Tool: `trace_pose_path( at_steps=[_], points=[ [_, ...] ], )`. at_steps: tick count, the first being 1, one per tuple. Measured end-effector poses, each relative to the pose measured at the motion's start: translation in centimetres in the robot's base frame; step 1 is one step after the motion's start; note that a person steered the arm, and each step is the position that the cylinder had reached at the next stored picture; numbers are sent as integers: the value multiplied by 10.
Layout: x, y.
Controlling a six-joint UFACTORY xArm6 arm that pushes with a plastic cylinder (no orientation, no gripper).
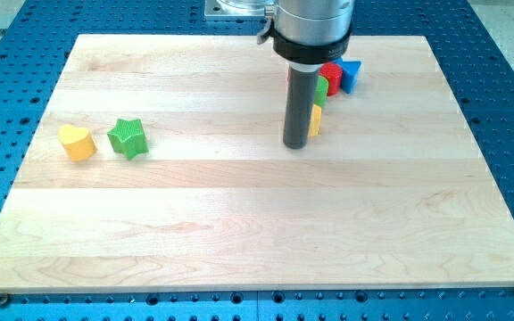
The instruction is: Slide the yellow hexagon to the bottom right of the green circle
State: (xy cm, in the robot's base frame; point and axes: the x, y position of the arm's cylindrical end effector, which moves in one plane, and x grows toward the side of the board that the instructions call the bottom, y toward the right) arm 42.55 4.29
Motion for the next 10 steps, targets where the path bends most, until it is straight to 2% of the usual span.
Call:
trace_pose_path(
  at_steps=[1, 2, 3, 4, 5, 6, 7, 8, 10],
  points=[
    [-9, -7],
    [-27, 91],
    [-20, 105],
    [-22, 146],
    [-64, 133],
    [-71, 124],
    [-24, 125],
    [-43, 99],
    [-59, 98]
  ],
)
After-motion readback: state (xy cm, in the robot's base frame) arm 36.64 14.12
